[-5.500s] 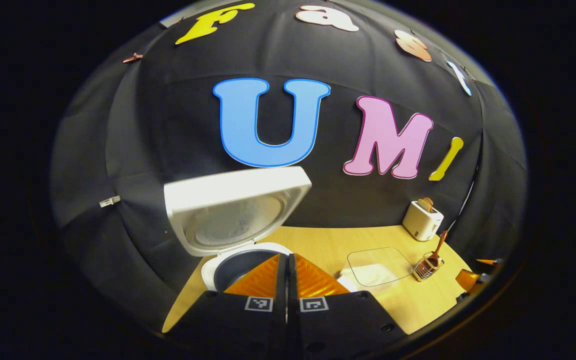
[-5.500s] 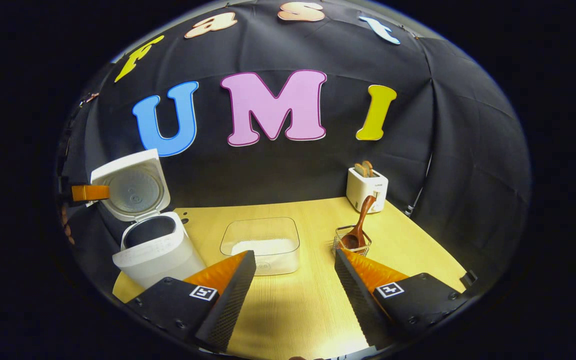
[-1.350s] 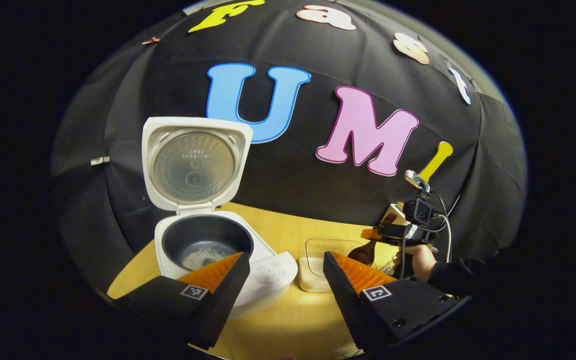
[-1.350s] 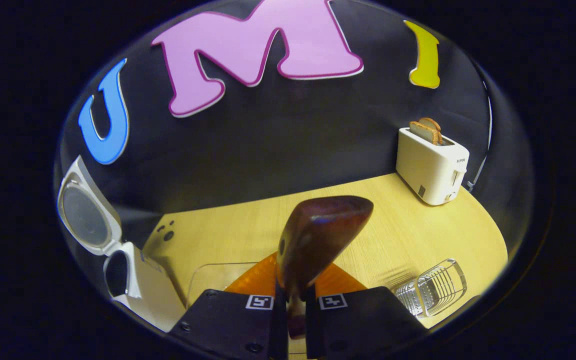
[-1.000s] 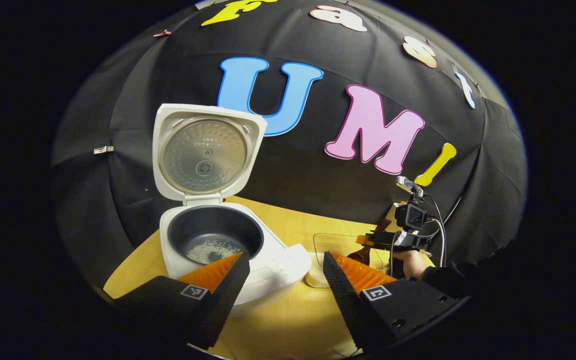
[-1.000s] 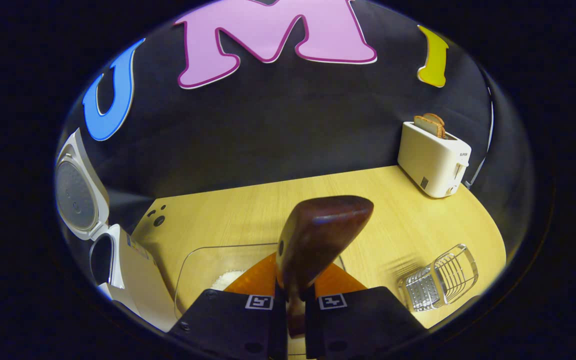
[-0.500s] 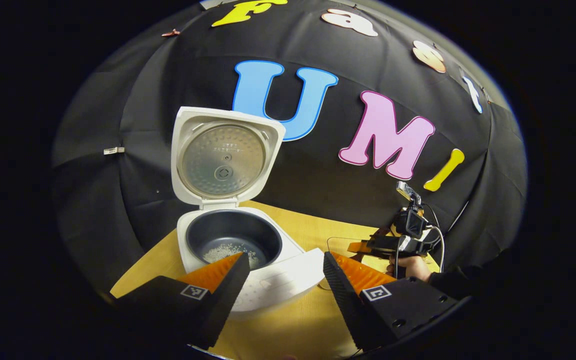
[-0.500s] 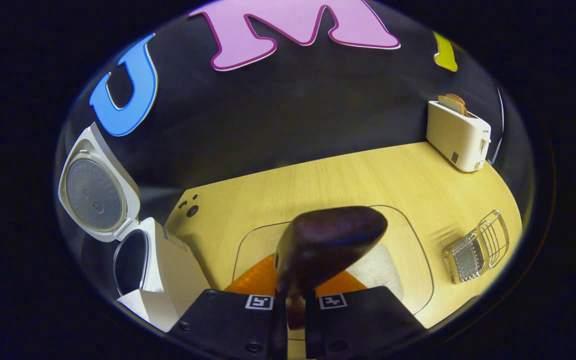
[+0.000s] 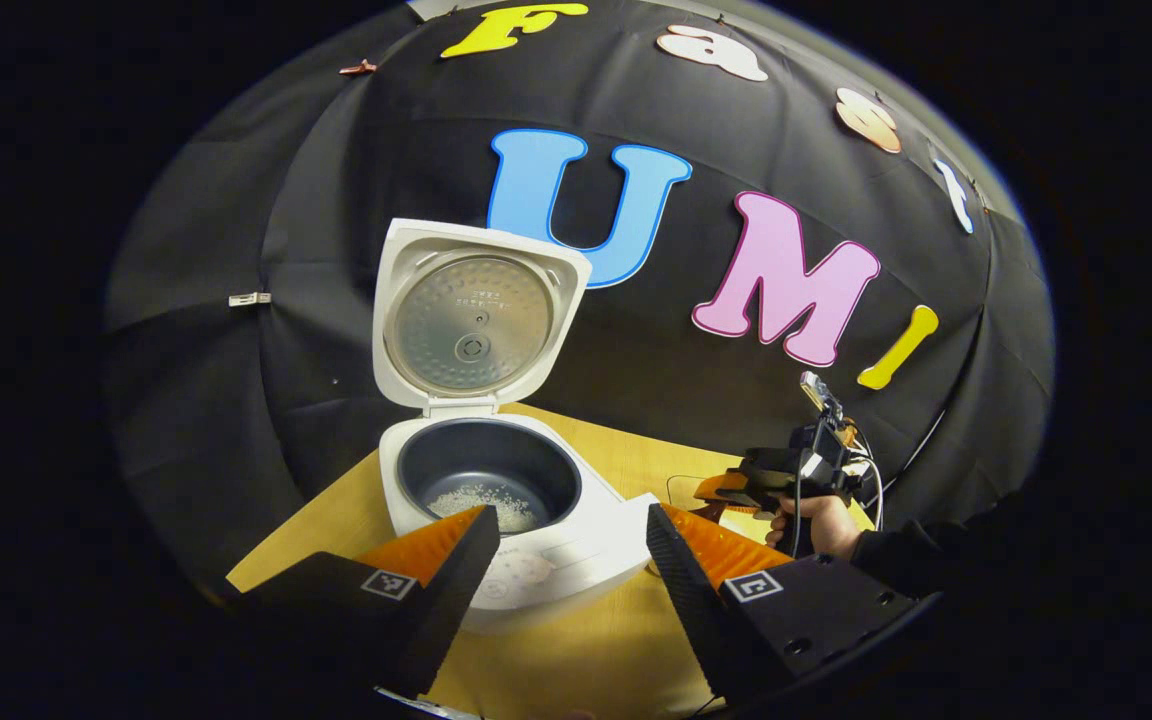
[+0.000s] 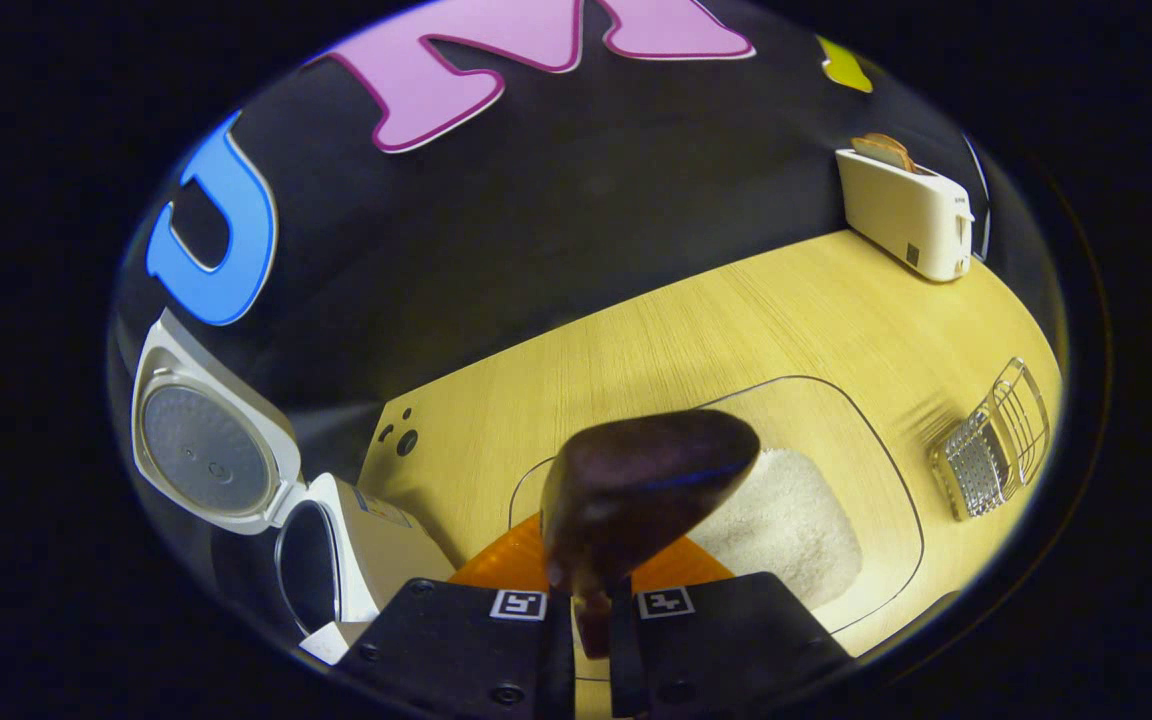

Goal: Close the left gripper, press the button to open the rice cooker; take a wooden spoon from the chopstick holder with the right hand, scoop a spoonful of rice and pour it into the rice cooker, then put the wooden spoon back into the chopstick holder.

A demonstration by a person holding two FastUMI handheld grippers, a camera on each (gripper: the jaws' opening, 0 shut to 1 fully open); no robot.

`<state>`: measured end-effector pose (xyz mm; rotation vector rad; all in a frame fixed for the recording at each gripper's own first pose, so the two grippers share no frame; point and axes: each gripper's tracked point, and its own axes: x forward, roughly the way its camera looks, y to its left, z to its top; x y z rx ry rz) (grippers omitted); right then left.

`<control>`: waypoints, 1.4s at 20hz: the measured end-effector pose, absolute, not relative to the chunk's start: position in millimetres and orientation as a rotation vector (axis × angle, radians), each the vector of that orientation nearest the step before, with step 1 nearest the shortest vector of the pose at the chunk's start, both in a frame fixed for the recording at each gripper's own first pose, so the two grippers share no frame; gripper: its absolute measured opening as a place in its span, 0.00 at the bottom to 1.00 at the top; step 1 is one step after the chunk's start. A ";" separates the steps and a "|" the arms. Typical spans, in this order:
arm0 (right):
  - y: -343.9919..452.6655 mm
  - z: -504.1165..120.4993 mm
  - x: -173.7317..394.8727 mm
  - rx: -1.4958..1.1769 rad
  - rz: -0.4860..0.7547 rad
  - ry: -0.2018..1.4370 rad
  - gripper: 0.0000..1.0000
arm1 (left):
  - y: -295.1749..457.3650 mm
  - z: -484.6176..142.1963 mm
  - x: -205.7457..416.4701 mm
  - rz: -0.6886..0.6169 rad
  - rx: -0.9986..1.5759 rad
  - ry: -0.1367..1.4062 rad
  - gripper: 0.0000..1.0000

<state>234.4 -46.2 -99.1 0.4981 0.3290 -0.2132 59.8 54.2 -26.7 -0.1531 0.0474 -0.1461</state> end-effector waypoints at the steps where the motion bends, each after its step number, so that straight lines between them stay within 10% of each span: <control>1: -48.9 -100.4 233.3 0.537 -0.219 0.330 0.18 | 55.9 -26.9 59.8 -0.140 -0.155 0.049 0.92; 15: -97.5 -87.3 204.5 1.011 -0.262 0.279 0.18 | 60.1 -16.6 63.2 -0.129 -0.121 0.042 0.96; 28: -25.2 26.5 188.8 1.107 0.014 0.238 0.18 | 66.7 -10.1 52.8 -0.116 -0.130 0.003 0.96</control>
